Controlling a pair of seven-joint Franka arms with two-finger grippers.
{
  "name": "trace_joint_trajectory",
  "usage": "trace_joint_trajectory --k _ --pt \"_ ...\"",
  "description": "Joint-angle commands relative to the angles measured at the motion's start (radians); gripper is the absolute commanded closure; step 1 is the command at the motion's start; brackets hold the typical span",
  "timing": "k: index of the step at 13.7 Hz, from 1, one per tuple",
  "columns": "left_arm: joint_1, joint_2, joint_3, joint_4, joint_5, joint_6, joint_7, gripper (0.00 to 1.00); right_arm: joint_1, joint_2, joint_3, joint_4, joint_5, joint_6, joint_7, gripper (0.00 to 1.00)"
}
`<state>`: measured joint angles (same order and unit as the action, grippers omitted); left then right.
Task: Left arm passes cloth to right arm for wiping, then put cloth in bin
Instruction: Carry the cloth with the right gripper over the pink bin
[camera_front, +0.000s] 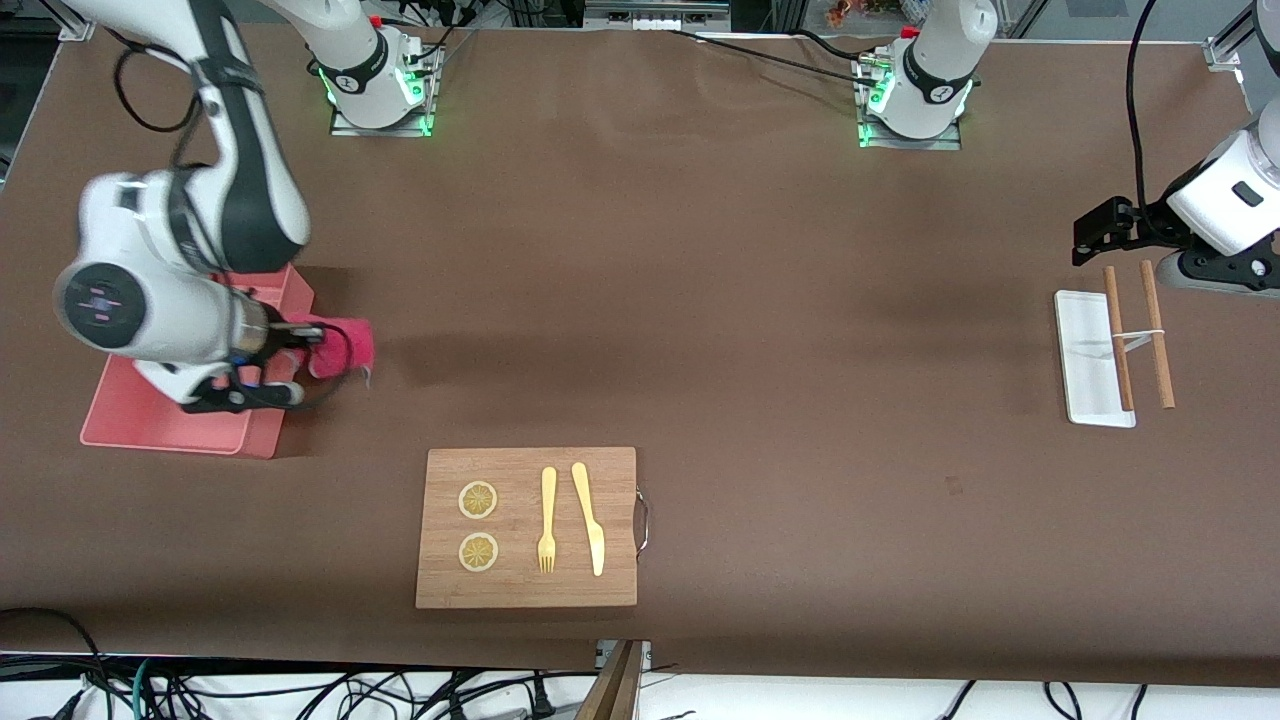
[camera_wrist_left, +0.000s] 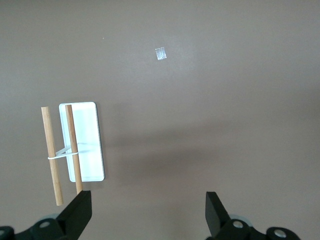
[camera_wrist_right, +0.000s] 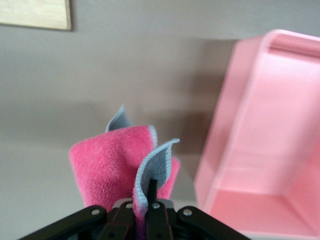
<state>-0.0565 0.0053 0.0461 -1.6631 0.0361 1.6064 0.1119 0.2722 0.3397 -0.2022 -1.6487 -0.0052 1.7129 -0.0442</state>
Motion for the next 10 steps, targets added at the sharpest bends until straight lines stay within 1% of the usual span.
trace_joint_trajectory --k 1,2,4,5,7,8,10 --pt "0.001 0.002 -0.006 0.026 0.002 -0.023 0.014 0.0 -0.027 -0.013 -0.061 0.073 0.004 -0.122 -0.164 1.0" --pt "0.001 0.002 -0.006 0.026 0.002 -0.023 0.014 0.0 -0.033 -0.022 -0.084 0.076 0.001 -0.134 -0.222 1.0" --pt "0.001 0.004 -0.006 0.028 0.001 -0.023 0.014 0.0 -0.042 -0.025 -0.153 0.075 -0.007 -0.139 -0.351 1.0" --pt "0.003 0.004 -0.005 0.028 0.001 -0.023 0.017 0.0 -0.065 -0.021 -0.169 0.07 -0.009 -0.139 -0.417 1.0" --pt "0.003 0.004 -0.005 0.028 0.002 -0.023 0.015 0.0 -0.126 -0.007 -0.171 0.058 -0.013 -0.125 -0.483 1.0" --pt "0.003 0.004 -0.005 0.028 0.001 -0.023 0.017 0.0 -0.134 0.001 -0.171 0.052 -0.018 -0.119 -0.497 1.0" --pt "0.003 0.004 -0.005 0.028 0.001 -0.023 0.017 0.0 -0.142 0.036 -0.18 0.03 -0.064 -0.079 -0.522 1.0"
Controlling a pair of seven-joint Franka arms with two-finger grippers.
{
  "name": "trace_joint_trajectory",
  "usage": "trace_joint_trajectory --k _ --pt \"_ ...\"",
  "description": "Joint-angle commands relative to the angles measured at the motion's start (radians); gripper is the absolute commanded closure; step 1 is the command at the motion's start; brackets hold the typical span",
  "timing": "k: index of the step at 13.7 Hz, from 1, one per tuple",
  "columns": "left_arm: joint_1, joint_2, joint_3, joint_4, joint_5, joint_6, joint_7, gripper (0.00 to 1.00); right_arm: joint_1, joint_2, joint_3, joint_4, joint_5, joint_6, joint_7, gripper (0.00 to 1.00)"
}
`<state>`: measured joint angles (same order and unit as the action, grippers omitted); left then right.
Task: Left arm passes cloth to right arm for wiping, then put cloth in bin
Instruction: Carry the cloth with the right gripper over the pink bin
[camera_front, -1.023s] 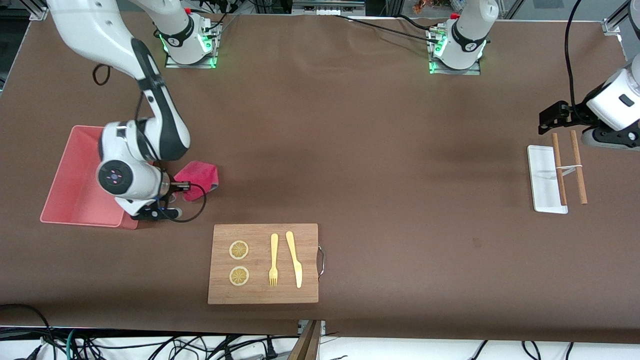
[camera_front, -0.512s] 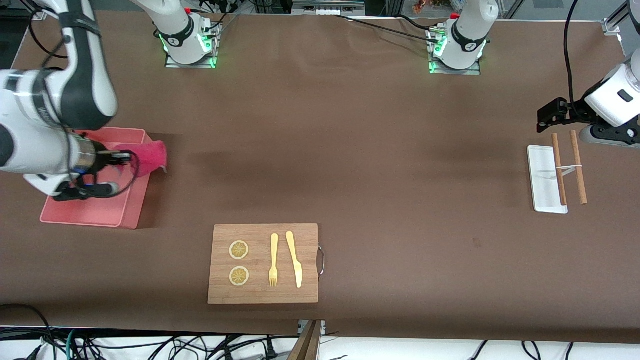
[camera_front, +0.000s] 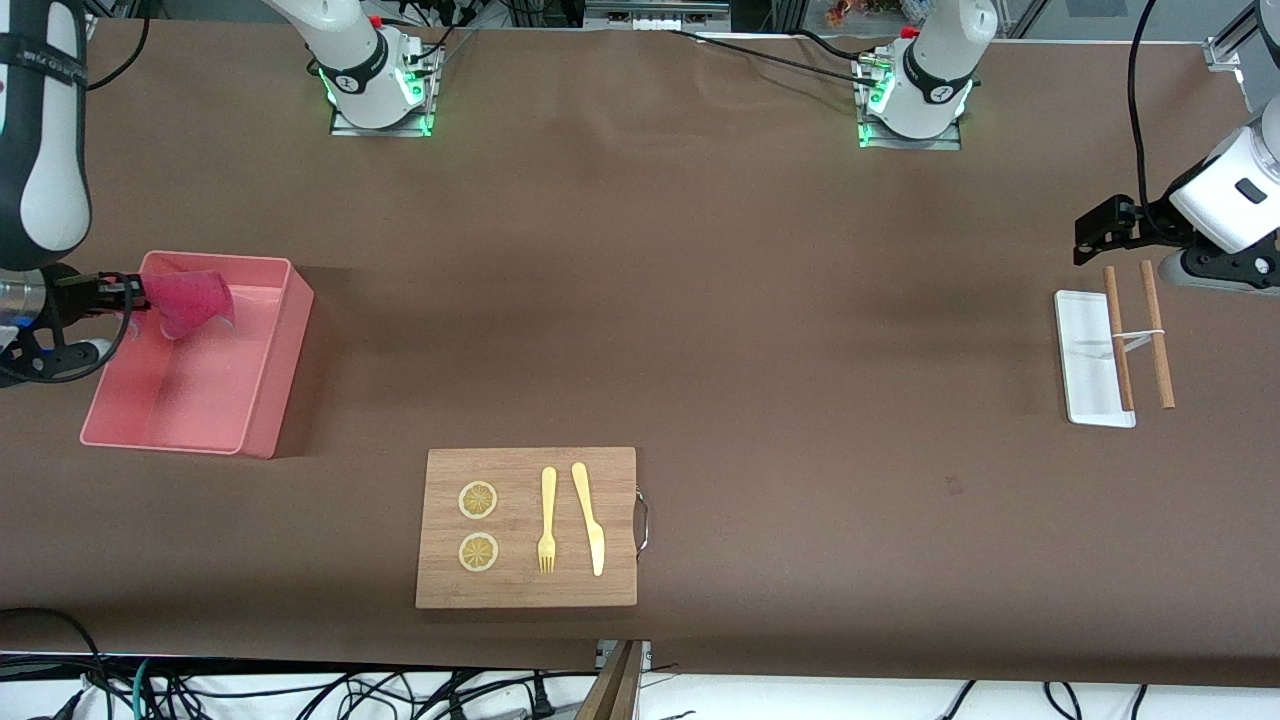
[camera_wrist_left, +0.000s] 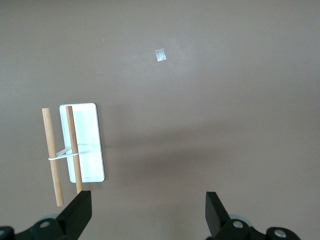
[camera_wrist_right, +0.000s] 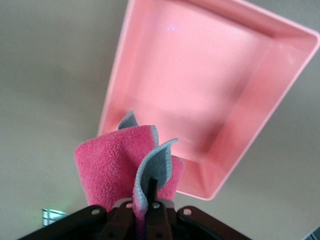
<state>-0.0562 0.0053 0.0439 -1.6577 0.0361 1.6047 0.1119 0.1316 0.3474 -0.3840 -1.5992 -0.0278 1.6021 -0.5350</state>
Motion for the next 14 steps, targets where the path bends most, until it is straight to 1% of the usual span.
trace_joint_trajectory --k 1,3,6,8,10,11,14 --pt "0.003 0.004 -0.002 0.024 0.001 -0.022 0.018 0.0 -0.009 0.045 -0.001 -0.036 -0.043 0.065 -0.04 1.0" --pt "0.003 0.004 -0.001 0.024 0.001 -0.022 0.02 0.0 -0.021 0.065 -0.001 -0.074 -0.043 0.151 -0.045 1.0" --pt "0.006 0.004 -0.001 0.022 0.001 -0.022 0.025 0.0 -0.024 0.116 -0.001 -0.097 -0.041 0.27 -0.069 1.0" --pt "0.006 0.004 -0.002 0.024 0.001 -0.022 0.023 0.0 -0.038 0.139 0.001 -0.155 -0.034 0.397 -0.085 1.0" --pt "0.006 0.004 -0.002 0.022 0.001 -0.022 0.023 0.0 -0.038 0.151 0.001 -0.198 -0.026 0.487 -0.083 1.0" --pt "0.006 0.004 -0.002 0.024 0.001 -0.022 0.023 0.0 -0.038 0.165 0.002 -0.203 -0.015 0.504 -0.08 1.0" --pt "0.004 0.004 -0.004 0.024 0.002 -0.022 0.023 0.0 -0.038 0.203 0.004 -0.203 0.071 0.521 -0.077 1.0"
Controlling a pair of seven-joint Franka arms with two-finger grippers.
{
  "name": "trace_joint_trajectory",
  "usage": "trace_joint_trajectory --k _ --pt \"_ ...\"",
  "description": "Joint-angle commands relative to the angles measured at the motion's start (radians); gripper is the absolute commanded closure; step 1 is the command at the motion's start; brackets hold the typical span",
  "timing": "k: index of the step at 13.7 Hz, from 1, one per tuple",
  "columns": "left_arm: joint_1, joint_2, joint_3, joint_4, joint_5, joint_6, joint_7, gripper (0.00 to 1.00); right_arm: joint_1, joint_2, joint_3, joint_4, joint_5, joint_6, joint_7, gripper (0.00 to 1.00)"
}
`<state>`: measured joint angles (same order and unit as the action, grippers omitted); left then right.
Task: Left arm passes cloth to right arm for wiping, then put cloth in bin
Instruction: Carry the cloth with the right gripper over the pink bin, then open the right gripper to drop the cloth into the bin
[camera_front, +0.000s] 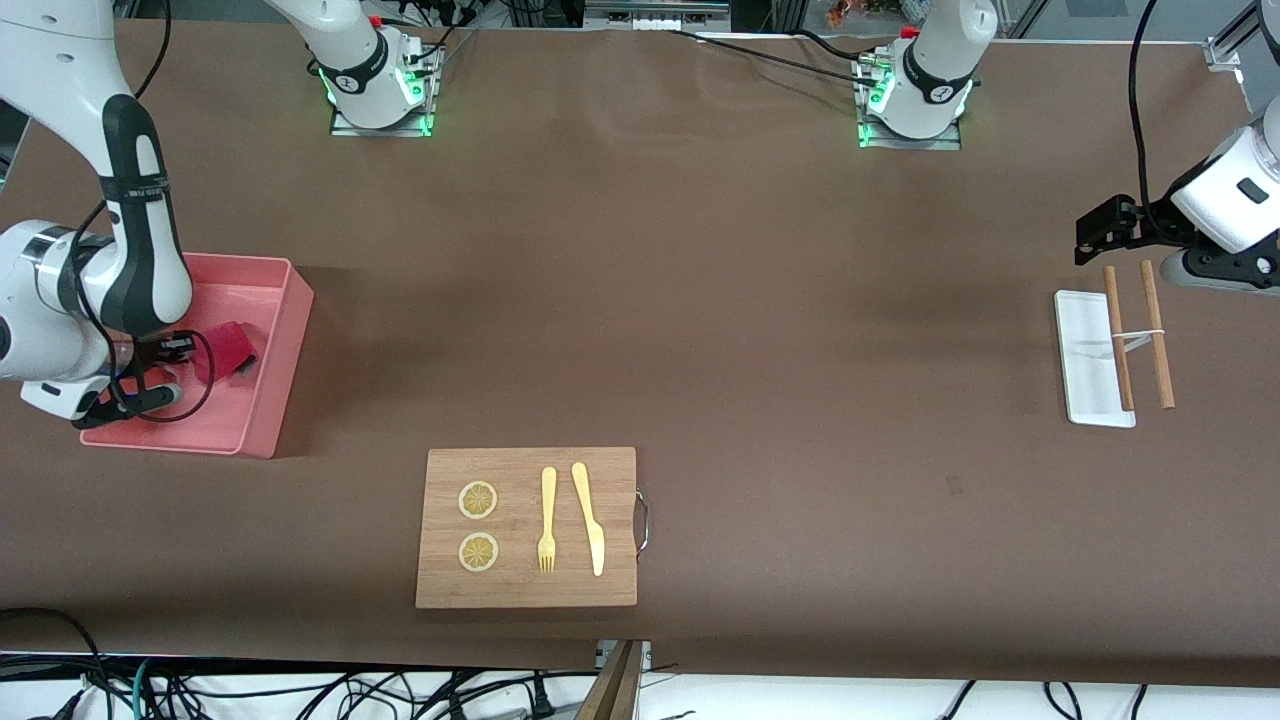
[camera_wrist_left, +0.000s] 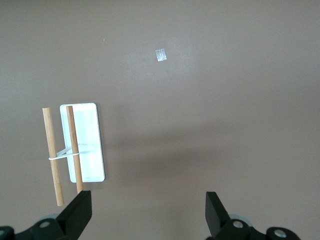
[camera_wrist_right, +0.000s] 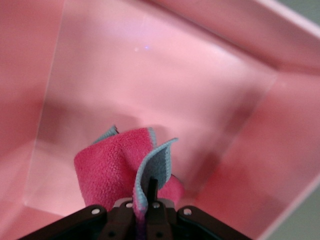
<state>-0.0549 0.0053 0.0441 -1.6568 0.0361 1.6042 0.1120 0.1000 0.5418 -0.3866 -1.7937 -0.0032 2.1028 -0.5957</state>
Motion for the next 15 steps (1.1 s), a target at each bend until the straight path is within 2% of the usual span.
trace_joint_trajectory --k 1,2,3,6,8,12,15 --pt "0.003 0.004 -0.004 0.023 0.002 -0.021 0.023 0.0 -0.006 0.015 0.006 -0.012 0.07 0.031 -0.013 0.91" --pt "0.003 0.004 -0.004 0.023 0.002 -0.021 0.023 0.0 -0.006 0.023 0.008 -0.012 0.077 0.031 -0.01 0.38" --pt "0.003 0.004 -0.004 0.023 0.002 -0.021 0.023 0.0 -0.006 0.023 0.008 -0.01 0.078 0.029 -0.01 0.0" --pt "0.003 0.004 -0.004 0.023 0.002 -0.021 0.025 0.0 -0.003 -0.045 0.012 -0.004 0.078 0.0 -0.007 0.0" --pt "0.003 0.004 -0.004 0.023 0.002 -0.021 0.023 0.0 0.0 -0.104 0.015 0.008 0.077 -0.075 0.054 0.0" --pt "0.003 0.004 -0.003 0.023 0.002 -0.021 0.025 0.0 0.003 -0.224 0.061 0.059 0.048 -0.275 0.172 0.0" --pt "0.003 0.004 -0.004 0.023 0.002 -0.021 0.025 0.0 0.001 -0.305 0.141 0.096 -0.026 -0.392 0.322 0.0"
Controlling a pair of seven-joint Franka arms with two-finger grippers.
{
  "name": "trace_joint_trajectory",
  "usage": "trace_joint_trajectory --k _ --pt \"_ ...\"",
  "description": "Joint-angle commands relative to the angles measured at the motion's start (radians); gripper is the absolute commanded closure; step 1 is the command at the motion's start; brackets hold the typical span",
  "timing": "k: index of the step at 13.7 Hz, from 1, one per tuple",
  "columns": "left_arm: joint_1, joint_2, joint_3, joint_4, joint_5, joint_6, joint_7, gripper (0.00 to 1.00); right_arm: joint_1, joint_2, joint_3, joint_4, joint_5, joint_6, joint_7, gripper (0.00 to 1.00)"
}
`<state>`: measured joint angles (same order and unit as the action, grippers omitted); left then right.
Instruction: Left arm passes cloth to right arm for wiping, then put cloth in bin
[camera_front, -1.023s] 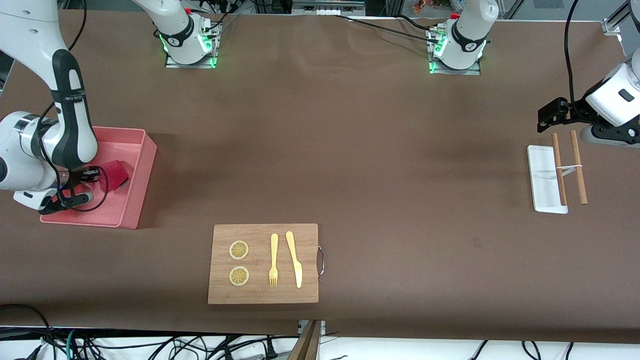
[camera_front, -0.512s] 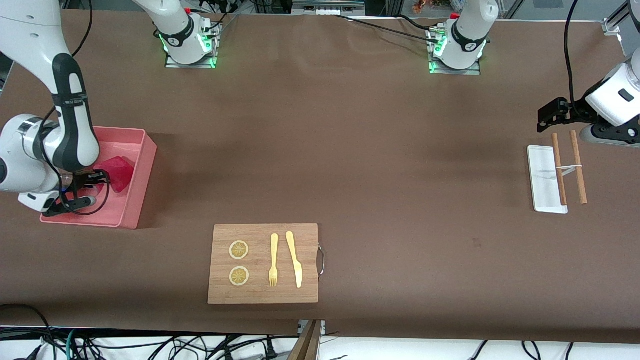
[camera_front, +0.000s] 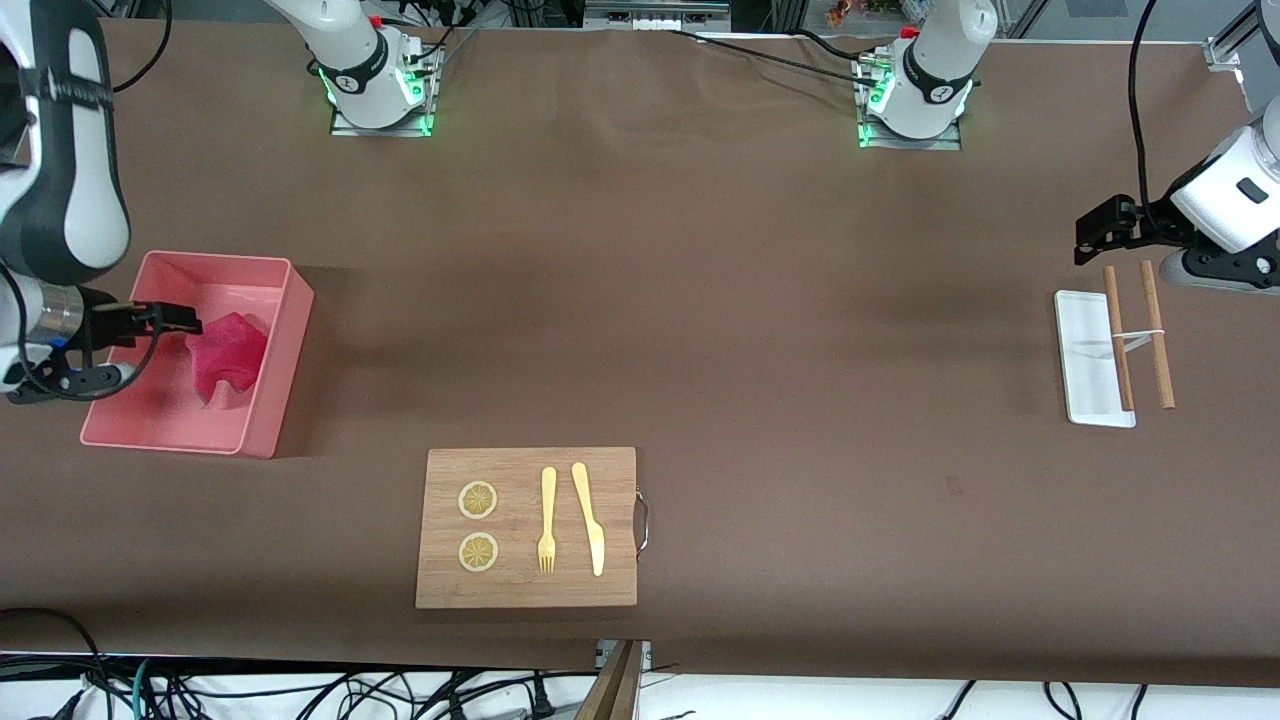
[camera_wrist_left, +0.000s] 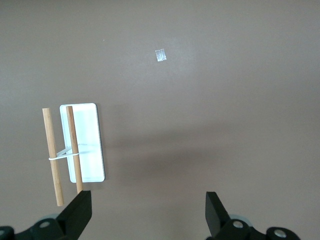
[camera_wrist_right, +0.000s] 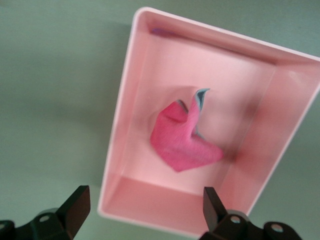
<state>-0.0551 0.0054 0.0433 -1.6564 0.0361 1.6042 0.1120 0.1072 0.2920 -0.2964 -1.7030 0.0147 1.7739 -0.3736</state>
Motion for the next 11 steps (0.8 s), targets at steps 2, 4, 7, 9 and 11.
trace_joint_trajectory --k 2,4,7,9,11 --pt "0.001 0.002 -0.003 0.023 0.002 -0.021 0.023 0.0 -0.007 -0.109 0.1 0.006 -0.05 -0.12 0.198 0.0" --pt "0.003 0.004 -0.002 0.023 0.002 -0.021 0.024 0.0 -0.007 -0.172 0.147 0.006 -0.053 -0.16 0.235 0.0" --pt "0.003 0.004 -0.002 0.023 0.001 -0.021 0.024 0.0 -0.011 -0.246 0.218 0.006 -0.132 -0.194 0.226 0.0" --pt "0.003 0.004 -0.002 0.024 0.002 -0.021 0.024 0.0 -0.012 -0.284 0.237 0.054 -0.139 -0.225 0.226 0.0" --pt "0.003 0.002 -0.002 0.024 0.002 -0.021 0.024 0.0 -0.015 -0.286 0.237 0.111 -0.142 -0.225 0.226 0.0"
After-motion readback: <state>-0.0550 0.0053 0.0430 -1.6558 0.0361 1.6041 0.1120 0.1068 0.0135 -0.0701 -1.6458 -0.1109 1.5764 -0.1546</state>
